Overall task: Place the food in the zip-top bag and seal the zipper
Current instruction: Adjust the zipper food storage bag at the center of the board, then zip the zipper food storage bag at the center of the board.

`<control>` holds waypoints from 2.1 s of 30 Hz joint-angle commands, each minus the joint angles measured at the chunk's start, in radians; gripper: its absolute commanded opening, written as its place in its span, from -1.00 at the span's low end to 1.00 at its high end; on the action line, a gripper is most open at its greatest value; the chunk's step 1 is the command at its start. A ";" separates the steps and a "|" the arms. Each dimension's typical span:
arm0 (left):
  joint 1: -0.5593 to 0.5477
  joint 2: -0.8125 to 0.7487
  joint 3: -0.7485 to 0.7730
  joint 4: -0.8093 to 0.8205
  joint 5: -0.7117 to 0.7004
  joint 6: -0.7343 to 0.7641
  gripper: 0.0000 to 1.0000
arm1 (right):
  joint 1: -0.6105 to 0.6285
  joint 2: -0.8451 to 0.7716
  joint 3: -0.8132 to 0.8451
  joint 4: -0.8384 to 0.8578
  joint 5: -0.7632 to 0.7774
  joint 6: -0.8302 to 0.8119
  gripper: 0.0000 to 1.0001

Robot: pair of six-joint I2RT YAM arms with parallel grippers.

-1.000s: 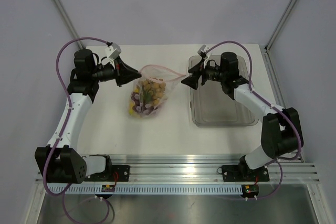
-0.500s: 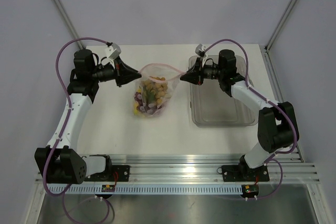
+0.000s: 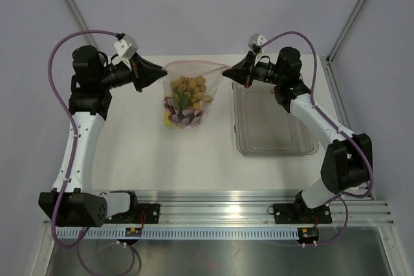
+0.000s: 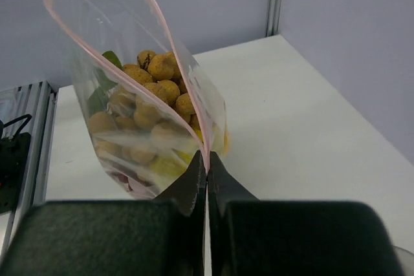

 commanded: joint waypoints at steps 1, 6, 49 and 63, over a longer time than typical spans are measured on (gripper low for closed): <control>0.043 -0.064 0.042 0.100 -0.013 -0.029 -1.00 | 0.001 -0.119 0.013 0.052 0.022 -0.025 -1.00; 0.039 -0.086 -0.121 0.137 0.013 -0.066 -1.00 | 0.001 -0.069 -0.079 0.010 0.031 -0.053 -1.00; -0.107 0.057 0.010 -0.263 0.099 0.194 -1.00 | 0.309 0.096 0.518 -0.824 0.163 -0.566 0.75; -0.121 0.108 0.061 -0.346 0.099 0.264 -1.00 | 0.349 0.209 0.602 -0.884 0.109 -0.567 0.76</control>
